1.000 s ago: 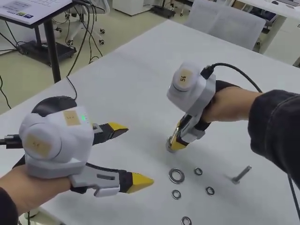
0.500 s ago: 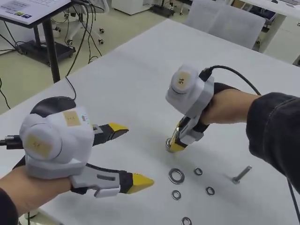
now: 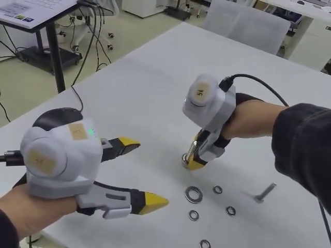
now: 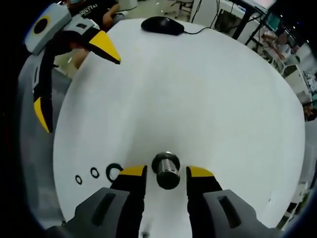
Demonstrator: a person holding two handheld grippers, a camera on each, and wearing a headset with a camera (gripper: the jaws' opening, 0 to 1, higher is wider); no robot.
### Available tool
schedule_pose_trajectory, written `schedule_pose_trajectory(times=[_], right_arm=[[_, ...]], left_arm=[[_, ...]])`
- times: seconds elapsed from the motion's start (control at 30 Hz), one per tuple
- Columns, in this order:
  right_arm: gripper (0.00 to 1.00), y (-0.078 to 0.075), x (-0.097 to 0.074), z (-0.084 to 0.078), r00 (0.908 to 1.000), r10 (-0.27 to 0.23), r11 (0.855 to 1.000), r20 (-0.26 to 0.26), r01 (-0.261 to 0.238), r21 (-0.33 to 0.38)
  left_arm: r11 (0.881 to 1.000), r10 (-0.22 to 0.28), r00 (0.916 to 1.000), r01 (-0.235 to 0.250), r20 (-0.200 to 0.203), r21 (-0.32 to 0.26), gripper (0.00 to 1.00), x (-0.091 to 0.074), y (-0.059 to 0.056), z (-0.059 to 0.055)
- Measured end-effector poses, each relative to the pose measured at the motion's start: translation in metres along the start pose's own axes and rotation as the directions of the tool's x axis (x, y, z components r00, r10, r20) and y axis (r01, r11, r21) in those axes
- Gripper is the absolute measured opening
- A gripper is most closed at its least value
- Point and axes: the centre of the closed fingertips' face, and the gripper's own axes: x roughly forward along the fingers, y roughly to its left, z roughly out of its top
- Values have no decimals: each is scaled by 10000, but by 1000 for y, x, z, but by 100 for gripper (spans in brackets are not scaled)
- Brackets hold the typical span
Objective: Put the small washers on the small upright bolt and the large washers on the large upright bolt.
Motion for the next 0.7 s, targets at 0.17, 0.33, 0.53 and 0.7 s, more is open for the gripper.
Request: schedule_pose_trajectory(times=[0.17,0.33,0.53,0.7], right_arm=[[38,1,-4,-4,9999,-79,9999,90,78,71],[40,3,-11,-13,9997,-175,9993,178,169,325],[41,13,-14,-21,9997,-119,9990,189,111,426],[41,20,-15,-23,9997,-72,9987,237,60,511]], left_arm=[[10000,16,10000,-16,-12,9,73,0,1,0],[10000,13,10000,-13,18,14,74,-1,1,1],[10000,-3,10000,2,50,47,74,-1,-1,3],[10000,-27,10000,26,75,82,74,-3,-3,5]])
